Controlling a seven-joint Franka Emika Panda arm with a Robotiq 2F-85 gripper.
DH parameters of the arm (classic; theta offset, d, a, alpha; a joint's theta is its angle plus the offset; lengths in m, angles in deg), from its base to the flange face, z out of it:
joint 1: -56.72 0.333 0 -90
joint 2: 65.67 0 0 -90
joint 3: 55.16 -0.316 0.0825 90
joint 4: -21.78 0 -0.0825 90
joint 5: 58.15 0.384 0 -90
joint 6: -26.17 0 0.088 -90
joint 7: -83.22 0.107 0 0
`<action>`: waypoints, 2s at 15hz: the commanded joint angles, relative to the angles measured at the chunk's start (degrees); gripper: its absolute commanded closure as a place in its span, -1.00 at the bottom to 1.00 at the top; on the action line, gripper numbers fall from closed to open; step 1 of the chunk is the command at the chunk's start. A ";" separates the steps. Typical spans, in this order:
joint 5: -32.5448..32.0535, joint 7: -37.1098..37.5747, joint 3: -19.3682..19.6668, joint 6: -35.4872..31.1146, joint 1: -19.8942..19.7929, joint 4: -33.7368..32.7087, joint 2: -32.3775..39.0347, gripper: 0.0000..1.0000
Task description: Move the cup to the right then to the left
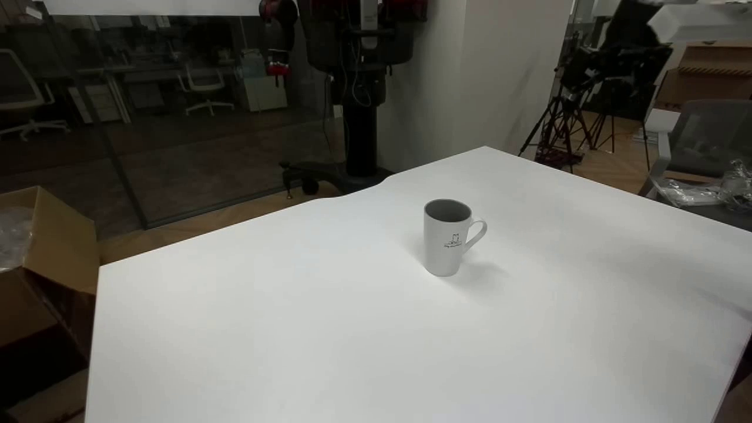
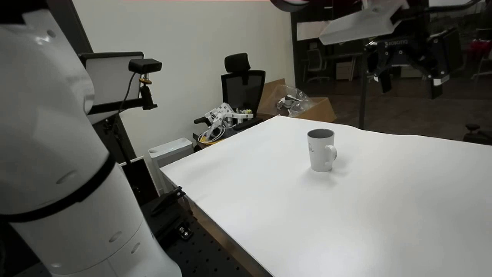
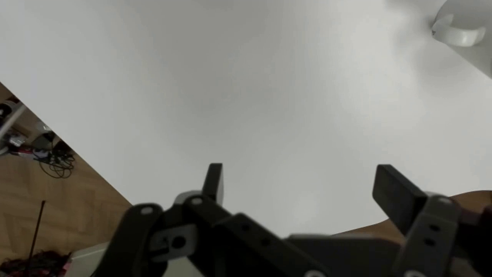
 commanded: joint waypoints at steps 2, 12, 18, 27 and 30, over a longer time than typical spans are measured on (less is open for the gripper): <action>0.63 0.35 0.08 -1.20 1.48 -2.26 3.49 -1.00; -7.07 6.39 -0.49 -3.07 5.32 -13.18 15.57 -1.00; -4.16 2.87 0.06 -3.20 7.29 -12.59 16.71 -1.00; 21.97 -25.18 -10.73 9.16 4.39 -14.94 16.87 -1.00; 23.30 -26.25 -10.21 10.88 5.94 -13.94 16.54 -1.00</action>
